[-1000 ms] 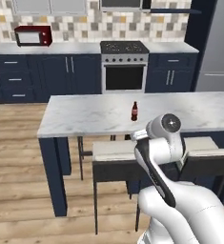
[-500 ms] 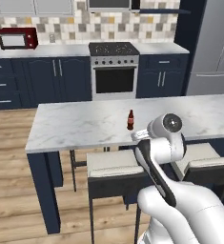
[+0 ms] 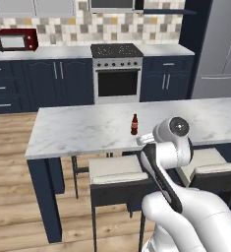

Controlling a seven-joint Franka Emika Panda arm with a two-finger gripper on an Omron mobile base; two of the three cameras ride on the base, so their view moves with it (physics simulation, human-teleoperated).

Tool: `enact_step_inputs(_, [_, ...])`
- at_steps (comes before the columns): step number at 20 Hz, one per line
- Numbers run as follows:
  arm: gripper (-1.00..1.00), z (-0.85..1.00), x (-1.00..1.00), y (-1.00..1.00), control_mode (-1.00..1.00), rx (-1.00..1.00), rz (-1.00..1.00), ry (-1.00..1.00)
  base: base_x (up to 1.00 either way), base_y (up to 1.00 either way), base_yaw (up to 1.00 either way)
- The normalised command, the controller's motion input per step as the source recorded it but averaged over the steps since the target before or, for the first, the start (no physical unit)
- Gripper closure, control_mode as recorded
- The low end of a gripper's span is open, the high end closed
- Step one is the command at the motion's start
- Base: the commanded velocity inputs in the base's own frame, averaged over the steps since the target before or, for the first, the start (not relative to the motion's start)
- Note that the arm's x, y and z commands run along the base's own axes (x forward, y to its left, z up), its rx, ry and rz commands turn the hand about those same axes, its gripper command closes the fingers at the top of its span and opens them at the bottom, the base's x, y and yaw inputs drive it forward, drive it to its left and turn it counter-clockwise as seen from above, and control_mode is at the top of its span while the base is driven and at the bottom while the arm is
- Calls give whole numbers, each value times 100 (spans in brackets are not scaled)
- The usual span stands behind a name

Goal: Place the large bottle from the dining counter next to the other large bottle outside the sink, and place the small bottle from the dining counter next to the other small bottle inside the sink.

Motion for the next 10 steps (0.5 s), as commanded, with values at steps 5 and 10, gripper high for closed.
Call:
enact_step_inputs(5, [-100,0,0,0,100,0,0,0,12,0,0])
enact_step_inputs(10, [-100,0,1,0,-100,0,0,0,3,0,0])
